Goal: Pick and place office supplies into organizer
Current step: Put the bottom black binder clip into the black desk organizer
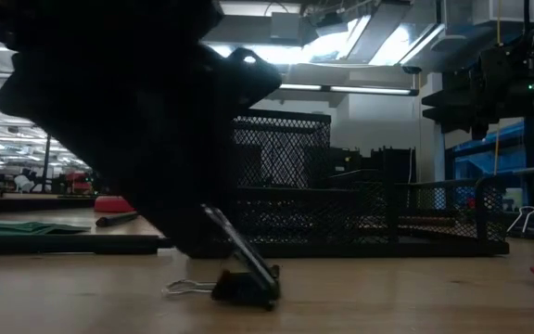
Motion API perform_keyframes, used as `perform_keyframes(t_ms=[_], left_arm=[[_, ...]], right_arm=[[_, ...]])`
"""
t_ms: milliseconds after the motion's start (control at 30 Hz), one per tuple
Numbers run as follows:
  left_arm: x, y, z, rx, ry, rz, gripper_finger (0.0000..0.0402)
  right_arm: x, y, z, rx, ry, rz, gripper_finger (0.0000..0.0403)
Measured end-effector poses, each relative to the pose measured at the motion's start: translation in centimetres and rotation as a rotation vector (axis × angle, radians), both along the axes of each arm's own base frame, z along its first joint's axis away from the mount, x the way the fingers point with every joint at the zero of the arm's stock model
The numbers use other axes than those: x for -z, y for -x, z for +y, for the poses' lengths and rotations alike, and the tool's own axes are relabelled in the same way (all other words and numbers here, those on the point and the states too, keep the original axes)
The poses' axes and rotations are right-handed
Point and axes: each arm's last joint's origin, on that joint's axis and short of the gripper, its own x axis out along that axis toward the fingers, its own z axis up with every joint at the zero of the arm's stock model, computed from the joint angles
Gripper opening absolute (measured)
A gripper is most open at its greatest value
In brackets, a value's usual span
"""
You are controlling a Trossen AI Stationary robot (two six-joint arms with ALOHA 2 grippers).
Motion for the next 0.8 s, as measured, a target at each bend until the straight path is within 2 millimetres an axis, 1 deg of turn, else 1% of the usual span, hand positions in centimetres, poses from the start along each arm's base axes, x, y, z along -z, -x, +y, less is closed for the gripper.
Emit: perform_keyframes(t_ms=[133, 333, 400, 500, 567, 667, 800], left_arm=[[-0.1, -0.2, -0.1, 0.042, -0.016, -0.023, 0.0099], [0.0, -0.2, -0.1, 0.071, -0.031, -0.028, 0.0095], [0.5, -0.3, -0.2, 0.099, -0.051, -0.025, 0.0092], [1.7, -0.4, -0.3, 0.151, -0.088, -0.009, 0.0087], [2.1, -0.5, -0.4, 0.179, -0.108, -0.009, 0.0086], [2.4, -0.5, -0.6, 0.191, -0.13, -0.014, 0.0086], [2.1, -0.3, -0.9, 0.192, -0.179, -0.05, 0.0086]], right_arm=[[0.0, 0.0, 0.0, 0.0, 0.0, 0.0, 0.0193], [0.0, 0.0, 0.0, 0.0, 0.0, 0.0, 0.0193], [0.0, 0.0, 0.0, 0.0, 0.0, 0.0, 0.0193], [0.0, 0.0, 0.0, 0.0, 0.0, 0.0, 0.0193], [0.0, 0.0, 0.0, -0.001, 0.0, 0.0, 0.0193], [0.0, 0.0, 0.0, 0.0, 0.001, 0.0, 0.0193], [0.0, 0.0, 0.0, 0.0, 0.0, 0.0, 0.0193]])
